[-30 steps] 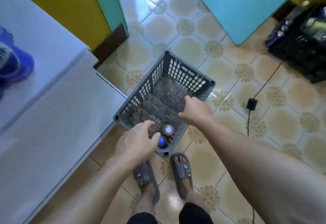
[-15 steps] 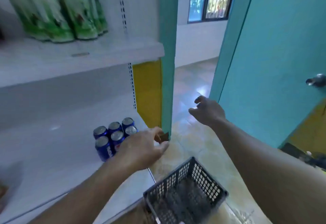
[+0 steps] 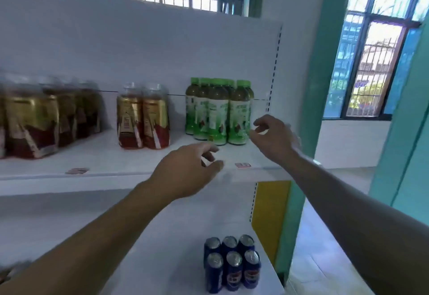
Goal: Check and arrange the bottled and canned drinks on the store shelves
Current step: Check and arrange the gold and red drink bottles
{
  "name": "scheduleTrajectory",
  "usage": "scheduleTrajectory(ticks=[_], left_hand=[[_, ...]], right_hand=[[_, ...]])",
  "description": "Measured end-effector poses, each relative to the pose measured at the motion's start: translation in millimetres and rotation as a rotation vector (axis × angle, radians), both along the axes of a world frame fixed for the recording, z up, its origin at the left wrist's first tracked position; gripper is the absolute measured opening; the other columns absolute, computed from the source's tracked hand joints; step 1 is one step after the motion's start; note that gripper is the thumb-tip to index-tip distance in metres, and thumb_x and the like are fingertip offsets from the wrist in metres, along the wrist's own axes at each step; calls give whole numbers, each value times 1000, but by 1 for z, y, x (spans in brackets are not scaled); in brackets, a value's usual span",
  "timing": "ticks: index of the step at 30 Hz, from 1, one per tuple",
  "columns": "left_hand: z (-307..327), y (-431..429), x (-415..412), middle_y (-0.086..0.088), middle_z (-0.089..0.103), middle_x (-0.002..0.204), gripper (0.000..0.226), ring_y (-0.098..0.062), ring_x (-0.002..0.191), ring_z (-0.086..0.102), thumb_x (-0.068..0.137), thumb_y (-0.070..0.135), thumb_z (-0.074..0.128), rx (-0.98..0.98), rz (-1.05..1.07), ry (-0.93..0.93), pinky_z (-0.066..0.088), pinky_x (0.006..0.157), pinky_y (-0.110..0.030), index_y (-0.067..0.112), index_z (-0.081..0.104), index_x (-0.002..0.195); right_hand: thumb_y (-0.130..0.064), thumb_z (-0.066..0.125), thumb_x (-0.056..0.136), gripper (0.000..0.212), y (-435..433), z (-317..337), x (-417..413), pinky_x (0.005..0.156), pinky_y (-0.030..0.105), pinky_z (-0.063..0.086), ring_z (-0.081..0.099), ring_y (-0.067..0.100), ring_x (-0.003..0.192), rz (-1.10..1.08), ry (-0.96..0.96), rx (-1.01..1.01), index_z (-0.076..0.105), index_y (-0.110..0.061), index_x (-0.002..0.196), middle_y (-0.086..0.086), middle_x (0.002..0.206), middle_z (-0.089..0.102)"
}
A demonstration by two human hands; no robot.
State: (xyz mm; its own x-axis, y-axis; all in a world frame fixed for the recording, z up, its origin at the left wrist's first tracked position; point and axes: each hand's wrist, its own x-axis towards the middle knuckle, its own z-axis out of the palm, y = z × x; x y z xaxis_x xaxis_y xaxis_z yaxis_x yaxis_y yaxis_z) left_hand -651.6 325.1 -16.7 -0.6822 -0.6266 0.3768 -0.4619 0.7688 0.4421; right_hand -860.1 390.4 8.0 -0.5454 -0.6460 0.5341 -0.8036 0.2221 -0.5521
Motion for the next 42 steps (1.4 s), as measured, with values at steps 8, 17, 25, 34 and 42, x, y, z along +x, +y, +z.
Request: scheduleTrajectory(ticks=[8,17,25,34,42], left_hand=[[10,-131,72,11,62,124,40,-8,104,59,95,34,63,-15,191,258,50,90,-30,30,55,134],[18,-209,85,10,65,121,40,-8,104,59,94,33,64,53,106,239,50,95,-29,28,57,134],[3,-212,71,26,52,116,42,7,107,54,94,30,64,21,-87,326,43,91,-9,38,51,133],[26,-208,21,22,46,132,75,19,100,53,87,29,74,330,-252,546,46,75,-3,40,28,145],[18,-210,-13,16,64,122,70,5,108,63,77,20,80,593,-398,870,53,78,-13,48,44,131]], right_hand=[[-39,72,90,43,-144,10,89,93,40,53,59,19,100,207,-13,33,60,-16,124,3,115,65],[-47,81,81,72,-227,-1,107,77,19,46,59,10,105,422,-349,44,46,-24,139,-6,126,61],[-35,84,79,44,-240,-14,95,89,32,57,70,10,99,462,-402,-142,64,-26,117,-7,109,73],[-35,72,90,37,-240,27,67,73,33,58,75,18,82,652,-788,-508,66,-9,116,2,93,78],[-47,76,74,75,-259,42,49,85,44,57,71,31,98,1019,-989,-537,57,-4,133,18,111,71]])
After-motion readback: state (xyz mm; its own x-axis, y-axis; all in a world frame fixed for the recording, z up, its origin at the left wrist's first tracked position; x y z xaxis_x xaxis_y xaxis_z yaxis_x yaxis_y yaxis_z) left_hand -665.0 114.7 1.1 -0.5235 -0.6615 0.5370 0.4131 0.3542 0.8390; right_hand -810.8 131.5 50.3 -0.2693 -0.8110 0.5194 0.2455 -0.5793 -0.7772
